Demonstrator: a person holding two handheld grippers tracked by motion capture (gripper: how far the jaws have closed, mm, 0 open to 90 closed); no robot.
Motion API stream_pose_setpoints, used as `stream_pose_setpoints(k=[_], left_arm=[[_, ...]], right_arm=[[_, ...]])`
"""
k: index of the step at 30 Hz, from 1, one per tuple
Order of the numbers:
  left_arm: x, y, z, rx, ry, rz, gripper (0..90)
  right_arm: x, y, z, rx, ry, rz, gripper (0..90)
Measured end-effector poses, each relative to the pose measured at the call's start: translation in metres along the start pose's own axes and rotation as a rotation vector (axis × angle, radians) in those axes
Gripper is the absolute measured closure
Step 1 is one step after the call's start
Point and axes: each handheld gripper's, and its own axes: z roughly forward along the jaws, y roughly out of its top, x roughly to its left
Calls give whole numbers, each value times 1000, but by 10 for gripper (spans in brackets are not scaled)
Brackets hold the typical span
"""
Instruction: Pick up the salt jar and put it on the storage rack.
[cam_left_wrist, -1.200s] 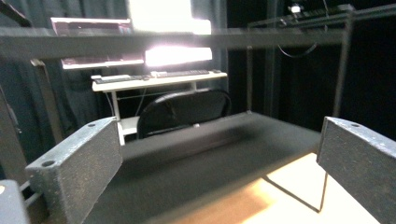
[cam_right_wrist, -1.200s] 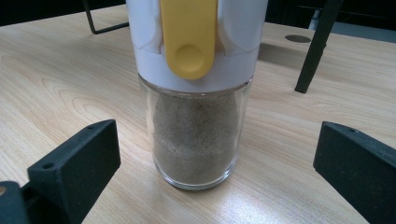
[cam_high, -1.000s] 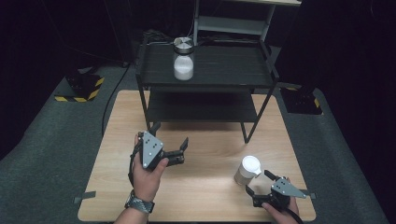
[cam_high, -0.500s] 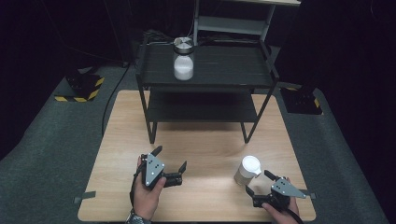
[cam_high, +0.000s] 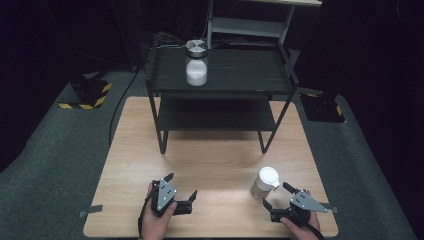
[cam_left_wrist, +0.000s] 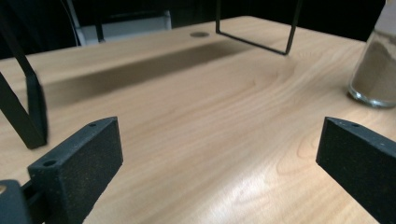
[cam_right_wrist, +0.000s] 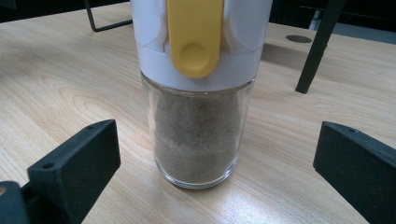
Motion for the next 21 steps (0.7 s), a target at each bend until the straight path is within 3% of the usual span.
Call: stream_pose_setpoints(k=[8,21], left_arm=[[-1,-3,3,42,-10,22,4],[-1,0,4,62,-15,28,4]], right_arm=[[2,1,0,3,-7,-3,2],[3,1,0,4,-16,0,2]])
